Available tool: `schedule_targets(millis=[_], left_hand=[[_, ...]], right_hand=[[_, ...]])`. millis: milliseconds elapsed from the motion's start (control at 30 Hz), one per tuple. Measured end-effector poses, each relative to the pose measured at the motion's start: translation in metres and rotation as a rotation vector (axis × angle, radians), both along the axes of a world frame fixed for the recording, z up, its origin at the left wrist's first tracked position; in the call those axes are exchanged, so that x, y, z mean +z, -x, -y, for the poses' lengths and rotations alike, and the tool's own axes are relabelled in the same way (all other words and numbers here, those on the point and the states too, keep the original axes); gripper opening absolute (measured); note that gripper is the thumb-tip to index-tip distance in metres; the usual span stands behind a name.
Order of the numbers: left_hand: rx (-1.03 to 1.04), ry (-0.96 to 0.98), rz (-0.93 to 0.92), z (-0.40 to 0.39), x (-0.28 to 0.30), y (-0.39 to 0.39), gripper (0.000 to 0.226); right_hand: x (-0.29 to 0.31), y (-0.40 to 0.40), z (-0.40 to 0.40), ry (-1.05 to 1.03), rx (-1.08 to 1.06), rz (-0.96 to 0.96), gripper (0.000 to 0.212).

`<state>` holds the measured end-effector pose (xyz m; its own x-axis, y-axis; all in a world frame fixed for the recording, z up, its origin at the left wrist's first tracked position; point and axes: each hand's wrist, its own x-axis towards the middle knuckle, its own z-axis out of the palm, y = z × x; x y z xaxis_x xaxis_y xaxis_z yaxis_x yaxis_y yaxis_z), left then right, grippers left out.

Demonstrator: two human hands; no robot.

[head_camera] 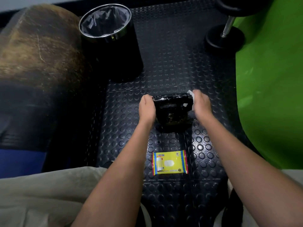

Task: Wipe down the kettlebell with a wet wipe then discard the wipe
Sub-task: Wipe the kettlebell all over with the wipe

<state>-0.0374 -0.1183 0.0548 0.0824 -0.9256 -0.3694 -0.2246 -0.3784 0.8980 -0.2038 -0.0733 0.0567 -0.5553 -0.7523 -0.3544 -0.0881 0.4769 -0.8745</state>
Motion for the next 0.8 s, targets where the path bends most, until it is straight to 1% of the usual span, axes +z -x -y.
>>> schedule_targets(millis=[67, 133, 200, 267, 333, 400, 500, 600, 700, 800], left_hand=[[0.009, -0.003, 0.006, 0.003, 0.0, -0.001, 0.022], [0.016, -0.007, 0.009, 0.006, 0.0, -0.002, 0.022], [0.021, -0.006, 0.002, 0.007, -0.001, -0.002, 0.023], [0.024, 0.009, -0.005, 0.006, -0.003, -0.002, 0.026], [0.026, 0.013, -0.003, 0.005, -0.005, -0.002, 0.028], [0.033, 0.005, 0.001, 0.005, -0.005, -0.002, 0.027], [0.04, 0.011, -0.007, 0.005, -0.006, -0.003, 0.025], [0.032, 0.009, 0.02, 0.004, -0.004, -0.002, 0.025], [0.026, -0.01, 0.02, 0.005, -0.004, -0.003, 0.028], [0.01, -0.004, 0.028, 0.006, -0.004, -0.004, 0.027]], right_hand=[[0.009, 0.009, 0.011, -0.116, 0.121, -0.004, 0.033], [0.023, 0.013, 0.022, -0.23, 0.278, -0.133, 0.035], [0.037, 0.005, 0.032, -0.297, 0.458, -0.375, 0.036], [0.051, -0.014, 0.037, -0.324, 0.609, -0.633, 0.042], [0.058, -0.033, 0.038, -0.318, 0.664, -0.802, 0.047], [0.059, -0.044, 0.036, -0.288, 0.707, -0.918, 0.046], [0.053, -0.054, 0.029, -0.18, 0.719, -1.085, 0.044], [0.037, -0.068, 0.019, -0.05, 0.57, -1.201, 0.045], [0.021, -0.076, 0.012, 0.119, 0.428, -1.205, 0.045], [0.005, -0.074, 0.004, 0.265, 0.406, -1.171, 0.043]])
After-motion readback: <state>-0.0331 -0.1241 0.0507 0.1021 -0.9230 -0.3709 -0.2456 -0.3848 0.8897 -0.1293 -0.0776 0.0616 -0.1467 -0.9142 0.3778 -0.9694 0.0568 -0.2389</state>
